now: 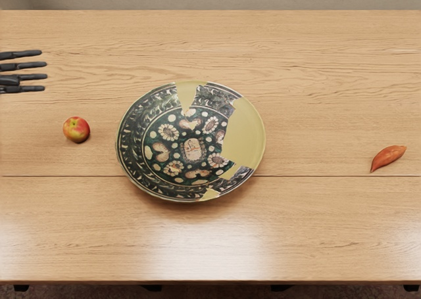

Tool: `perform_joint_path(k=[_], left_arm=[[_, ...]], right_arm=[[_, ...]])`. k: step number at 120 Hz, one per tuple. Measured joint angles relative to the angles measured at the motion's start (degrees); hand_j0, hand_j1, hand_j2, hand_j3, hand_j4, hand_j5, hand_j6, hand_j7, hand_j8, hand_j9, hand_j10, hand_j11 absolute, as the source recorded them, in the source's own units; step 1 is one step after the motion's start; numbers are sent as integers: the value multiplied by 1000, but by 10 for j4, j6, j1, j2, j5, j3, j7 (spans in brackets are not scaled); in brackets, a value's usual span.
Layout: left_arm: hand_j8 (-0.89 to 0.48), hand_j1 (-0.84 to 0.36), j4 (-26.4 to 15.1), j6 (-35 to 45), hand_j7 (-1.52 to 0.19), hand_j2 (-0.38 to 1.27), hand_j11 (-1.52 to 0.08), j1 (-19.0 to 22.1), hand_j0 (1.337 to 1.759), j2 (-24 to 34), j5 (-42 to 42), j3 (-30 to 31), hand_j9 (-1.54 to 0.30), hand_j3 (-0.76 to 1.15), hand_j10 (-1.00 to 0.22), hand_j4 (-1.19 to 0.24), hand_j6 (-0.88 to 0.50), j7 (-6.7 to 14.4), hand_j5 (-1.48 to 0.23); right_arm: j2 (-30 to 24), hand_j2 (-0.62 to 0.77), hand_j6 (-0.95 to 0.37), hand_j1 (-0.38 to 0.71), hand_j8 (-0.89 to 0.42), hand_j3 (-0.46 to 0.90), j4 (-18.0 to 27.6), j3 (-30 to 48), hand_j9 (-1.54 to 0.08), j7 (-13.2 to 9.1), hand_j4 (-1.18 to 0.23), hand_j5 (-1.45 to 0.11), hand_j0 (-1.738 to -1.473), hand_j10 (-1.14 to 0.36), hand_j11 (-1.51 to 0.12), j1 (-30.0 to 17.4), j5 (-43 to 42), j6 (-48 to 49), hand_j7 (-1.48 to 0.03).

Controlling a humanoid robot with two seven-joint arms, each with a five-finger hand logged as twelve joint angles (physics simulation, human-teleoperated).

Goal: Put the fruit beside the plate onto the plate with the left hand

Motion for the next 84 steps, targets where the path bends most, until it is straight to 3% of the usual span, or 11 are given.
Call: perform_joint_path(k=[23,37,55,67,84], left_arm=[[-217,81,2,0,-289,44,-289,-13,1658,-22,31,1,-289,0,-218,-218,-217,0,-289],[-211,89,2,0,-280,42,-281,-45,1658,-55,138,0,-280,0,-212,-212,-211,0,-280],[-213,90,-5,0,-280,42,-280,-75,1658,-123,341,1,-280,0,-213,-213,-213,0,-280],[-216,89,-51,41,-282,43,-282,-74,1658,-130,489,14,-282,0,-216,-216,-216,0,-282],[-224,83,-148,188,-289,45,-289,-65,1658,-114,639,24,-289,0,-224,-224,-224,0,-290]], right_arm=[[0,-2,-11,-335,-11,0,0,0,-15,0,-11,-15,-1658,-11,-15,0,0,0,-15],[0,-2,-11,-335,-11,0,0,0,-15,0,-11,-15,-1658,-11,-15,0,0,0,-15],[0,-2,-11,-335,-11,0,0,0,-15,0,-11,-15,-1658,-11,-15,0,0,0,-15],[0,-2,-11,-335,-11,0,0,0,-15,0,-11,-15,-1658,-11,-15,0,0,0,-15],[0,-2,-11,-335,-11,0,0,0,-15,0,-11,-15,-1658,-11,-15,0,0,0,-15]])
